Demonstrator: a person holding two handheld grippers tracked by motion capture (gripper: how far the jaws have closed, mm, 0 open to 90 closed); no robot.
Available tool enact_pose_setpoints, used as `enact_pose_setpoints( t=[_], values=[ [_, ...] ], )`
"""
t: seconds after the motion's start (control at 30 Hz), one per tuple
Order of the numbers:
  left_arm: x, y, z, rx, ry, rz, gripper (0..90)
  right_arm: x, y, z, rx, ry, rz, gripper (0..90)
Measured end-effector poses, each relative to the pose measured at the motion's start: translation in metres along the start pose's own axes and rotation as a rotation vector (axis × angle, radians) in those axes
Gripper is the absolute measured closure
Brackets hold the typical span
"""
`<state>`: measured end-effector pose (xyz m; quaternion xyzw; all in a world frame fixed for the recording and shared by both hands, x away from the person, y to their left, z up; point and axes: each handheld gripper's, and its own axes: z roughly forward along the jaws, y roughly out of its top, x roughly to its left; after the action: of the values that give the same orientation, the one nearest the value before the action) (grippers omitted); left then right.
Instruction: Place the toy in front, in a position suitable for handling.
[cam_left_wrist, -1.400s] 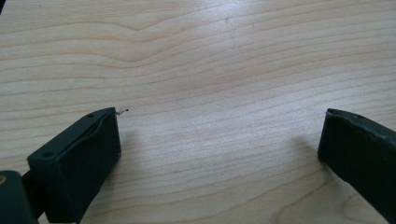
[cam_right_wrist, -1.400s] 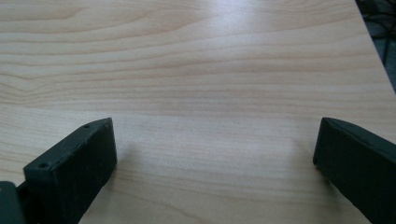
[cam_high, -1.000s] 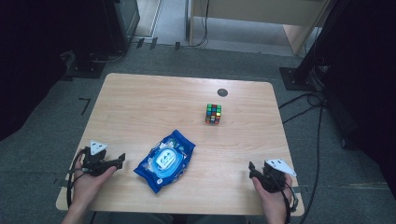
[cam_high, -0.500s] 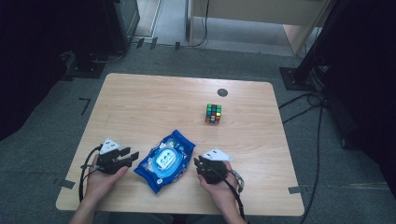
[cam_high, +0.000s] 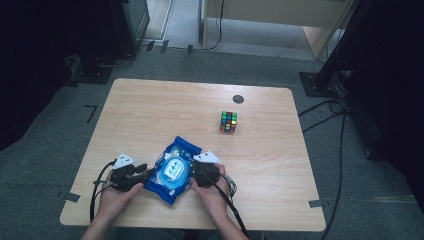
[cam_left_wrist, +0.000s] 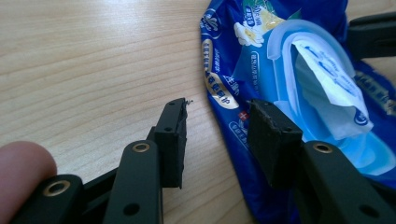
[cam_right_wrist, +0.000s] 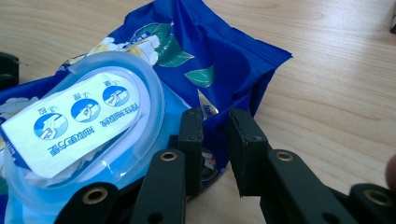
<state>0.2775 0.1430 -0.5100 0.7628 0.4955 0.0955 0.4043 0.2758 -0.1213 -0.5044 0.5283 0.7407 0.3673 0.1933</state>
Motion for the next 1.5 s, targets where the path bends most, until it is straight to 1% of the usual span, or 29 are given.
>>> enact_pose_setpoints(
  t=[0.1,0.27,0.33,0.4,0.43,0.5,0.53,0.57,0.6,0.63,0.67,0.7,0.73,0.77,0.8,0.83,0.87,0.9,0.97,1.0,1.03,1.07,1.1,1.13,1.2,1.23,1.37,1.4,1.5],
  values=[
    [0.002,0.007,0.004,0.001,0.015,0.002,58.6,-0.001,0.006,0.007,-0.004,-0.011,0.013,76.4],
    [0.005,0.013,0.01,-0.005,0.032,-0.006,56.8,-0.004,0.025,0.025,-0.008,-0.021,0.021,75.0],
    [0.007,0.016,0.013,-0.015,0.054,0.002,55.6,-0.004,0.033,0.036,-0.011,-0.026,-0.008,74.7],
    [0.01,0.017,0.013,-0.027,0.069,0.013,52.5,-0.005,0.041,0.043,-0.006,-0.034,-0.064,71.4],
    [0.011,0.017,0.012,-0.03,0.07,0.012,50.0,-0.007,0.046,0.043,-0.013,-0.033,-0.073,69.3],
    [0.015,0.016,0.009,-0.048,0.073,0.02,42.6,-0.013,0.054,0.037,-0.033,-0.013,-0.061,60.6],
    [0.018,0.016,0.007,-0.055,0.073,0.018,38.7,-0.018,0.057,0.032,-0.06,-0.024,-0.053,56.1],
    [0.02,0.016,0.006,-0.059,0.074,0.015,35.7,-0.023,0.06,0.027,-0.083,-0.054,-0.04,48.7],
    [0.024,0.015,0.005,-0.061,0.082,0.005,33.3,-0.03,0.062,0.023,-0.11,-0.099,-0.019,42.2],
    [0.026,0.014,0.005,-0.059,0.088,0.003,31.1,-0.04,0.065,0.019,-0.138,-0.163,0.014,36.4],
    [0.028,0.014,0.005,-0.055,0.09,-0.016,28.7,-0.046,0.067,0.017,-0.152,-0.207,0.024,30.4],
    [0.031,0.013,0.005,-0.058,0.085,-0.034,27.1,-0.052,0.069,0.017,-0.169,-0.278,0.027,26.4],
    [0.032,0.013,0.004,-0.067,0.078,-0.049,26.7,-0.059,0.071,0.018,-0.172,-0.357,0.018,23.1],
    [0.033,0.012,0.004,-0.072,0.071,-0.055,26.7,-0.065,0.073,0.02,-0.172,-0.41,0.014,19.0],
    [0.033,0.012,0.003,-0.078,0.06,-0.065,26.7,-0.071,0.075,0.024,-0.161,-0.452,0.018,16.7],
    [0.034,0.011,0.003,-0.078,0.051,-0.07,26.8,-0.08,0.078,0.03,-0.136,-0.475,0.024,14.9],
    [0.035,0.011,0.002,-0.078,0.043,-0.075,26.8,-0.086,0.08,0.037,-0.109,-0.476,0.045,14.5],
    [0.037,0.011,0.002,-0.084,0.032,-0.086,27.0,-0.09,0.081,0.041,-0.098,-0.472,0.059,14.5],
    [0.039,0.01,0.001,-0.086,0.017,-0.101,27.5,-0.103,0.084,0.053,-0.072,-0.455,0.114,14.4],
    [0.04,0.01,0.001,-0.087,0.01,-0.106,28.0,-0.107,0.085,0.056,-0.066,-0.445,0.13,14.4],
    [0.04,0.01,0.001,-0.087,0.007,-0.105,28.2,-0.114,0.086,0.061,-0.053,-0.426,0.183,14.4],
    [0.04,0.01,0.001,-0.088,0.006,-0.104,28.4,-0.119,0.087,0.065,-0.037,-0.422,0.211,14.6],
    [0.039,0.01,0.001,-0.088,0.006,-0.099,28.9,-0.122,0.087,0.068,-0.029,-0.418,0.222,15.8],
    [0.039,0.01,0.001,-0.085,0.004,-0.091,29.1,-0.125,0.087,0.072,-0.026,-0.408,0.21,19.2],
    [0.038,0.01,0.001,-0.087,0.007,-0.085,29.4,-0.128,0.086,0.077,-0.007,-0.386,0.193,31.8],
    [0.037,0.01,0.002,-0.087,0.007,-0.081,29.7,-0.13,0.086,0.077,-0.003,-0.38,0.194,34.1],
    [0.036,0.01,0.003,-0.081,0.013,-0.072,29.8,-0.13,0.084,0.072,0.006,-0.35,0.165,34.3],
    [0.035,0.01,0.003,-0.077,0.014,-0.067,29.8,-0.13,0.082,0.07,-0.001,-0.344,0.163,34.4],
    [0.034,0.01,0.003,-0.074,0.02,-0.057,29.8,-0.123,0.077,0.055,-0.031,-0.309,0.178,34.4]
  ],
)
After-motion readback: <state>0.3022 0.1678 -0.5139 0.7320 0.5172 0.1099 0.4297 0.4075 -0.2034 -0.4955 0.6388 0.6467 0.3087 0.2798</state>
